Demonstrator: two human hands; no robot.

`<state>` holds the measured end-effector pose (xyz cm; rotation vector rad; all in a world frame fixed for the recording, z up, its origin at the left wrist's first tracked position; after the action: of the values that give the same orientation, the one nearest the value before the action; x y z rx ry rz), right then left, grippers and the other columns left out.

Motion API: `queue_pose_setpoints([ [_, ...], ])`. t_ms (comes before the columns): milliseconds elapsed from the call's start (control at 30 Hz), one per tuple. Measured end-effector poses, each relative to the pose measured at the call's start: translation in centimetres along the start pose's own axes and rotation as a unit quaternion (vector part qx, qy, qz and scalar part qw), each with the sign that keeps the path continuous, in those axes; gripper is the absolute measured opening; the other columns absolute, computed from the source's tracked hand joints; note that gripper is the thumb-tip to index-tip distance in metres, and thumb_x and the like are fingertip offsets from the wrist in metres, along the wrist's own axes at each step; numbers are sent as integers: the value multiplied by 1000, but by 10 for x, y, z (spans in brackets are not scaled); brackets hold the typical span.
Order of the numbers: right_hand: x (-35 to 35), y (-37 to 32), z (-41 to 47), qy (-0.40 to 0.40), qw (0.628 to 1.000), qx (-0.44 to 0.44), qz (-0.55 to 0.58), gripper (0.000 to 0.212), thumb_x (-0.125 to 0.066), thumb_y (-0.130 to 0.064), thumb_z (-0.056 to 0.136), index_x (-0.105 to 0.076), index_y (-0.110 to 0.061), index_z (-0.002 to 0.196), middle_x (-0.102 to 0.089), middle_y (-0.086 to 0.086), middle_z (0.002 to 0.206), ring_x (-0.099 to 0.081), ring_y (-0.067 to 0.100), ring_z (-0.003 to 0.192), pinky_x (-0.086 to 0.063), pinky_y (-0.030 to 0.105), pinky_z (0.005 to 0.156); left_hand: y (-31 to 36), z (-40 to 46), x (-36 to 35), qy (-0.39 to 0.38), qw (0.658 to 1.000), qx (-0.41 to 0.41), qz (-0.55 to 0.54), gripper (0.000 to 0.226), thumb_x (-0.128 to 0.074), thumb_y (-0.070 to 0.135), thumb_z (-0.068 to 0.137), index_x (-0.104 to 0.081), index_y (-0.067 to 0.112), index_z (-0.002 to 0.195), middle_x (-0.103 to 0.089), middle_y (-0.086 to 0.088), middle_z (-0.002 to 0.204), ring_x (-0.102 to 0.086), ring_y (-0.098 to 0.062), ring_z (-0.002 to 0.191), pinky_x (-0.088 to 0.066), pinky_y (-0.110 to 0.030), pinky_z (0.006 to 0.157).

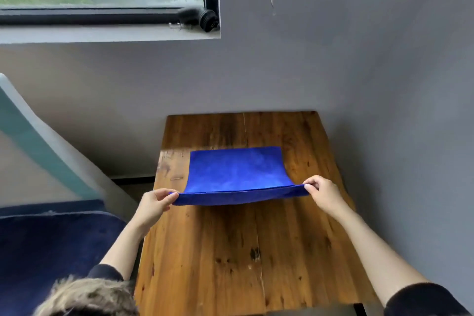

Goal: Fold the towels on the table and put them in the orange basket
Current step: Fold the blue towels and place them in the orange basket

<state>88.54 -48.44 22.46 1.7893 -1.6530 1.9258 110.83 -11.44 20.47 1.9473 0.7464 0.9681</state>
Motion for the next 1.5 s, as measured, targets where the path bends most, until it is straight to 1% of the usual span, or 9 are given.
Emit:
queue_pose_setpoints([
  [133, -42, 52, -29, -102, 990, -92, -21, 16, -56, -9, 89, -59, -18, 75, -61, -2, 74, -53, 17, 75, -35, 17, 55, -57, -28, -22, -42, 995, 85, 20, 15, -57, 16, 93, -70, 14, 86, -69, -9, 89, -59, -18, 82, -50, -29, 75],
  [300, -54, 73, -37, -166, 977, -127, -27, 10, -56, -11, 90, -64, -14, 84, -62, 0, 83, -58, 15, 78, -44, 25, 67, -73, -39, -30, -82, 990, 111, 37, 16, -56, 19, 93, -70, 11, 92, -69, -7, 92, -64, -16, 86, -52, -20, 68],
  [500, -45, 61, -7, -81, 986, -135, 60, 9, -55, -3, 89, -64, -6, 87, -64, 14, 91, -59, 23, 85, -50, 40, 83, -49, -10, -26, -25, 997, 60, 42, 17, -55, 17, 93, -68, 7, 96, -67, -8, 93, -62, -18, 85, -51, -24, 69],
  [700, -56, 53, 42, -59, 991, -115, 44, 8, -55, -9, 91, -62, -11, 91, -63, 8, 90, -59, 22, 86, -48, 34, 79, -52, 45, -32, 18, 998, 54, 41, 12, -58, 16, 92, -67, 9, 94, -66, -5, 88, -62, -15, 80, -49, -20, 62],
  [867, -75, 63, 75, -35, 993, -110, 21, 12, -55, -12, 91, -64, -10, 98, -61, 3, 87, -56, 18, 84, -42, 26, 73, -76, 91, -47, 26, 996, 68, 47, 9, -58, 17, 91, -65, 12, 91, -66, -6, 90, -60, -18, 81, -52, -32, 71],
  [933, -82, 70, 82, -21, 993, -115, 34, 12, -54, -11, 91, -64, -8, 98, -61, 4, 87, -56, 17, 83, -40, 24, 74, -85, 102, -51, 30, 996, 72, 52, 10, -58, 20, 91, -65, 13, 92, -66, -6, 92, -60, -18, 82, -50, -31, 68],
  [1100, -94, 77, 88, -3, 989, -128, 68, 16, -50, -8, 93, -62, -3, 101, -60, 5, 92, -55, 17, 87, -42, 26, 75, -95, 114, -53, 33, 995, 78, 59, 14, -58, 22, 91, -65, 11, 97, -66, -5, 95, -59, -18, 85, -49, -29, 68],
  [1267, -99, 81, 93, 28, 982, -153, 106, 17, -47, -7, 94, -61, -3, 102, -60, 8, 99, -54, 18, 91, -42, 27, 78, -88, 122, -52, 39, 995, 53, 80, 12, -56, 21, 92, -64, 11, 96, -65, -5, 94, -58, -19, 86, -48, -38, 82],
  [1500, -111, 94, 105, 53, 976, -189, 97, 17, -51, -11, 93, -63, -5, 104, -64, 14, 103, -55, 19, 89, -47, 34, 84, -104, 137, -57, 55, 988, 71, 126, 17, -60, 27, 90, -60, 11, 95, -62, -6, 91, -58, -25, 83, -48, -43, 82],
])
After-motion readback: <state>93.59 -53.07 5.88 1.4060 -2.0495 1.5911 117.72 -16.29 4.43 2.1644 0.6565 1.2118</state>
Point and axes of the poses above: each hand's wrist, its own z-axis towards the middle knuckle, its own x-axis out of the back of the hand, y = z × x, the point moved 10 cm from there along z, towards the middle knuckle
